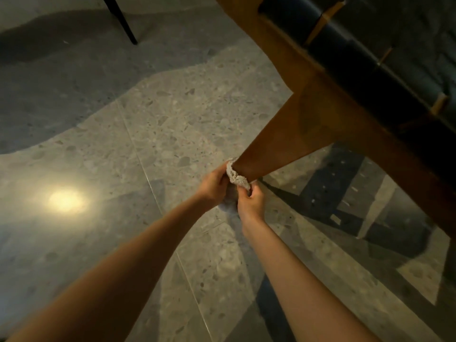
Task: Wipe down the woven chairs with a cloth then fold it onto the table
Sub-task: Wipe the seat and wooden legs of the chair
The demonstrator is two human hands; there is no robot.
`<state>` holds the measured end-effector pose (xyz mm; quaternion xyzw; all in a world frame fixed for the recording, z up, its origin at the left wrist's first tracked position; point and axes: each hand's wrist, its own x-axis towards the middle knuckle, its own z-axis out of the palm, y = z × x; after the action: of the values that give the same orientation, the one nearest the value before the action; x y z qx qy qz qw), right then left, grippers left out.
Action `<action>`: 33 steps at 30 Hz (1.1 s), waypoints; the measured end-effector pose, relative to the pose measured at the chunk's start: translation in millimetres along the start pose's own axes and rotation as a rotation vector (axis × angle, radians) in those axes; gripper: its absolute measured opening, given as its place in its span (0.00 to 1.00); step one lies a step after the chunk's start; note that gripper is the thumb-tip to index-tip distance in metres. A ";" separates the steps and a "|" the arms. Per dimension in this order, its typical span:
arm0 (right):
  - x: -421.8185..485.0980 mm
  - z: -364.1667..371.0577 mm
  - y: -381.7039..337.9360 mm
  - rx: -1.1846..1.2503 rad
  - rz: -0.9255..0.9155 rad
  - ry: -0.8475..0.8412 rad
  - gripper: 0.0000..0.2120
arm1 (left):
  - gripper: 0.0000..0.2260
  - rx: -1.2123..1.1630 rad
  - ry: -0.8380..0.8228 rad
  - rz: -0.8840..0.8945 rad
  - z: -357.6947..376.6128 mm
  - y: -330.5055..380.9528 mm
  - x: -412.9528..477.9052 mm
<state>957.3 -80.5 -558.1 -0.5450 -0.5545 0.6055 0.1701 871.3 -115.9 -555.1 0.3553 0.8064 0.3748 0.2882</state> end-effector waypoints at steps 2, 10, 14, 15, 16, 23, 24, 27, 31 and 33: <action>1.8 1.0 1.9 -0.002 0.025 -0.009 0.14 | 0.18 0.001 -0.017 -0.032 2.0 -5.3 3.3; -10.6 -12.0 -18.3 0.081 0.002 0.029 0.12 | 0.16 -0.105 0.063 -0.079 2.2 11.5 -8.0; -32.4 -26.5 -35.9 0.156 -0.044 0.061 0.15 | 0.12 -0.245 0.156 0.006 -0.5 32.6 -22.7; -39.1 -30.5 -42.0 0.180 -0.071 0.068 0.16 | 0.12 -0.283 0.166 0.045 -3.0 40.8 -26.3; -46.1 -34.6 -48.3 0.199 -0.108 0.076 0.16 | 0.13 -0.318 0.172 0.083 -5.6 50.1 -30.7; -95.6 -61.1 -93.7 0.338 -0.434 0.233 0.14 | 0.16 -0.542 0.265 0.325 -27.1 119.2 -59.8; -101.1 -63.3 -99.8 0.367 -0.455 0.262 0.13 | 0.16 -0.555 0.275 0.357 -30.3 129.1 -63.4; -112.5 -67.6 -113.5 0.441 -0.495 0.333 0.11 | 0.16 -0.591 0.309 0.415 -36.7 151.2 -70.9; -118.3 -68.9 -119.2 0.459 -0.512 0.376 0.11 | 0.13 -0.630 0.353 0.418 -38.8 160.7 -74.8; -118.0 -68.0 -118.9 0.489 -0.507 0.381 0.10 | 0.13 -0.625 0.357 0.430 -38.3 161.0 -74.8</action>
<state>1008.7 -104.2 -386.3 -0.4369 -0.4694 0.5464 0.5387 944.3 -115.1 -388.8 0.3405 0.5988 0.7087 0.1527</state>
